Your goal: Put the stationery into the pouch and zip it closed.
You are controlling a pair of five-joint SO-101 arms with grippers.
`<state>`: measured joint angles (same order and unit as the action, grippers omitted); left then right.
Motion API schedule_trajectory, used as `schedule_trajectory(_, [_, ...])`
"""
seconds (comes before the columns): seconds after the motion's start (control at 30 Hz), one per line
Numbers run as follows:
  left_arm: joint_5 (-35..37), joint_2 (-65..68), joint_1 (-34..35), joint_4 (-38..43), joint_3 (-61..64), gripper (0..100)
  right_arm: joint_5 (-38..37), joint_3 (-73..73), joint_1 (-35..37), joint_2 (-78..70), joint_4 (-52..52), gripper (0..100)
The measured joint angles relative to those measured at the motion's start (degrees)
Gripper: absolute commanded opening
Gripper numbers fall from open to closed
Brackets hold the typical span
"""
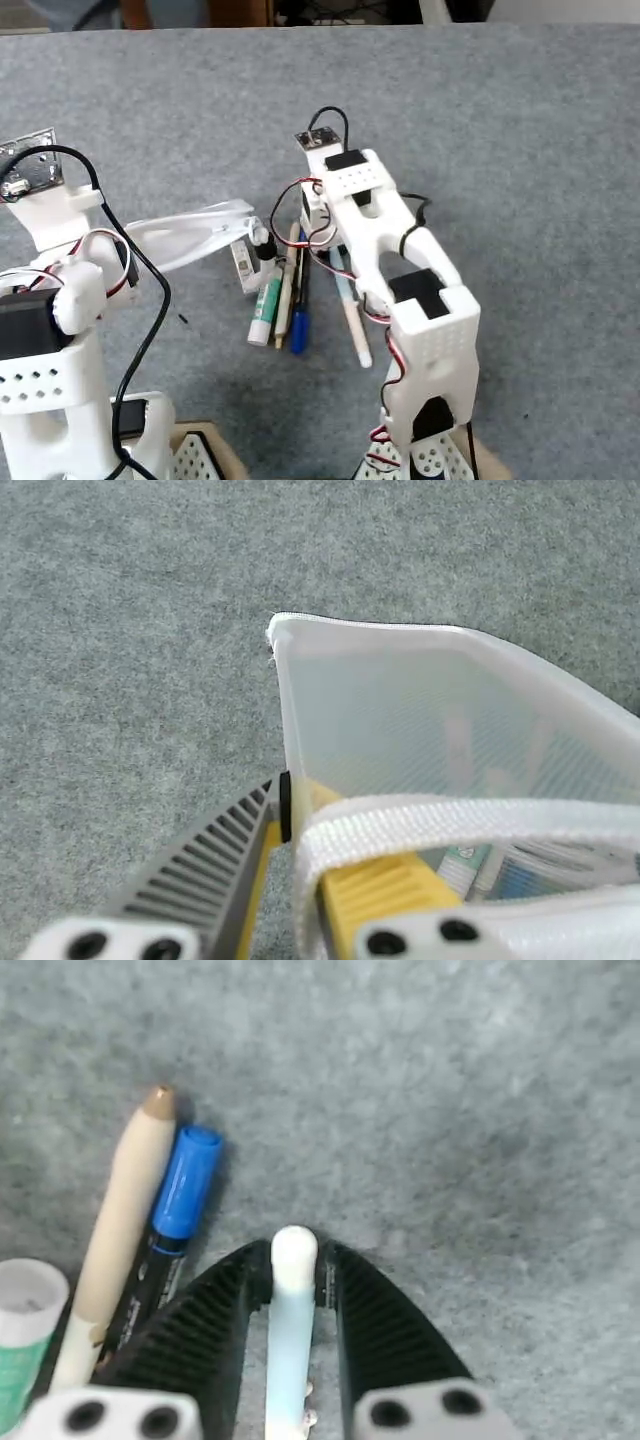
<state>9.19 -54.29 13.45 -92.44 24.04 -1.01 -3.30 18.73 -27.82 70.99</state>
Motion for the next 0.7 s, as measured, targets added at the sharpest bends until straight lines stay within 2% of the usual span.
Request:
schedule_trajectory(0.23, [0.0, 0.0, 0.0, 0.0, 0.0, 3, 0.0, 2.99, 0.09, -0.62, 2.81, 1.2])
schedule_trajectory(0.5, [0.0, 0.0, 0.0, 0.0, 0.0, 3, 0.0, 16.26, 0.62, -0.35, 13.01, 1.2])
schedule_trajectory(0.7, [0.0, 0.0, 0.0, -0.09, 0.0, 3, 0.0, 24.09, 0.53, 6.51, 17.23, 1.2])
